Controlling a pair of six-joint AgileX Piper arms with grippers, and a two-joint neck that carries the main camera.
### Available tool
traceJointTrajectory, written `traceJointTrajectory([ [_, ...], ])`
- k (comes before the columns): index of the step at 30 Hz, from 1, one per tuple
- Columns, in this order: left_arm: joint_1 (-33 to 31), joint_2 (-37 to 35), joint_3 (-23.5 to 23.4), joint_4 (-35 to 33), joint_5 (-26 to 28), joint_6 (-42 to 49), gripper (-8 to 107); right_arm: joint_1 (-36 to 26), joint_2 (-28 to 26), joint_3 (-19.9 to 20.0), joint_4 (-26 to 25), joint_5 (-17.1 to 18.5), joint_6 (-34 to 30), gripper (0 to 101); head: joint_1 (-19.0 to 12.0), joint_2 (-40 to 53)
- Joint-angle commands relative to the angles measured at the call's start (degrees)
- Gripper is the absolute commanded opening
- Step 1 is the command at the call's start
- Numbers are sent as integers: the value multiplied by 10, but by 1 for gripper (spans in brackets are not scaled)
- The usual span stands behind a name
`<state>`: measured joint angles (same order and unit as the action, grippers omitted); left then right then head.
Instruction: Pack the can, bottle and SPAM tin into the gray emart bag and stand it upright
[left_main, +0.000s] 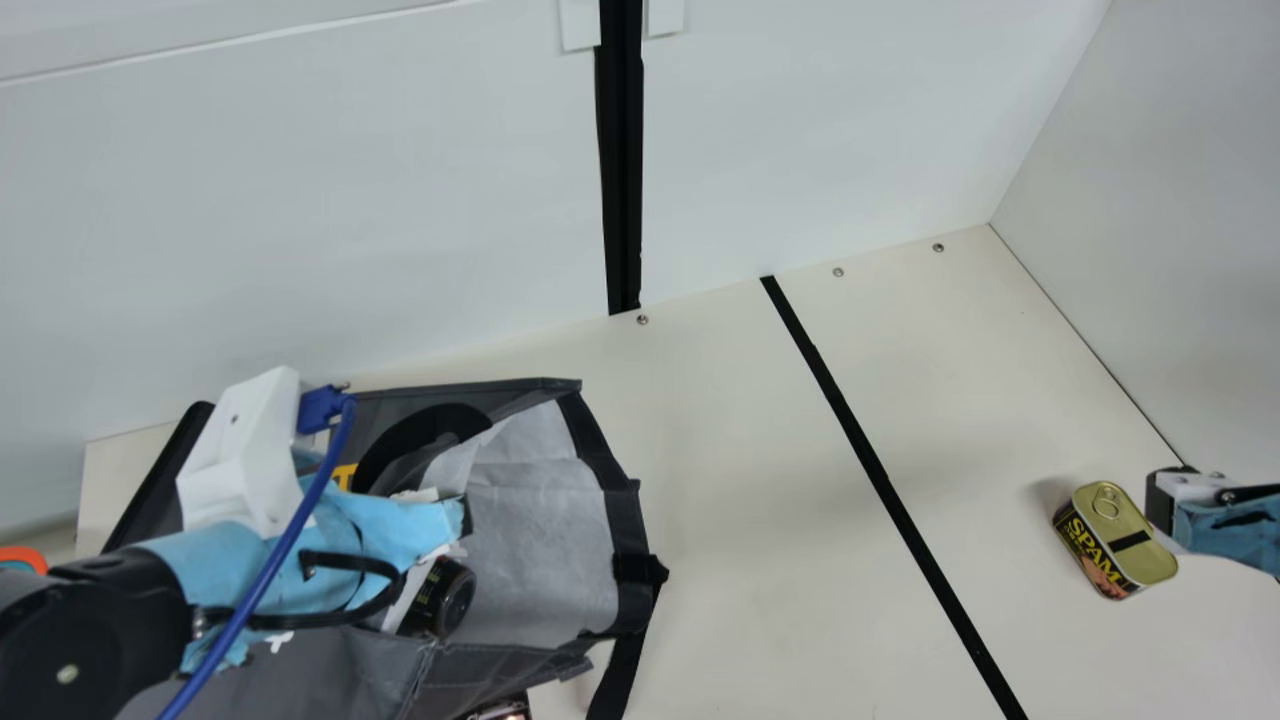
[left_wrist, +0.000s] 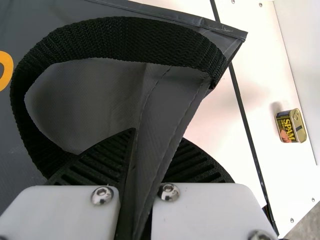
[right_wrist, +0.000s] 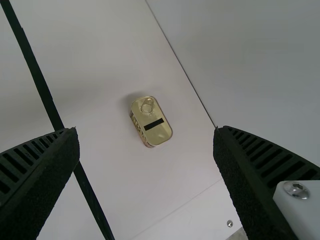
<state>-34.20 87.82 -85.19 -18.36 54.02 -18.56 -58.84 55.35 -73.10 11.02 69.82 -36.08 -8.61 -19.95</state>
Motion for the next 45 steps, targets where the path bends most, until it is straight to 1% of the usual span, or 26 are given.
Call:
traceJointTrajectory([
  [1, 0, 0, 0, 0, 0, 0, -8, -9, 6, 4, 10, 1, -30, 95, -14, 0],
  [12, 0, 0, 0, 0, 0, 0, -8, -45, 48, 29, 45, 1, -137, 95, -14, 0],
  [26, 0, 0, 0, 0, 0, 0, -8, -73, 105, 48, 59, 1, -249, 95, -14, 0],
  [36, 0, 0, 0, 0, 0, 0, -8, -88, 148, 52, 58, 1, -310, 95, -14, 0],
  [45, 0, 0, 0, 0, 0, 0, -8, -89, 189, 46, 51, 1, -341, 95, -14, 0],
])
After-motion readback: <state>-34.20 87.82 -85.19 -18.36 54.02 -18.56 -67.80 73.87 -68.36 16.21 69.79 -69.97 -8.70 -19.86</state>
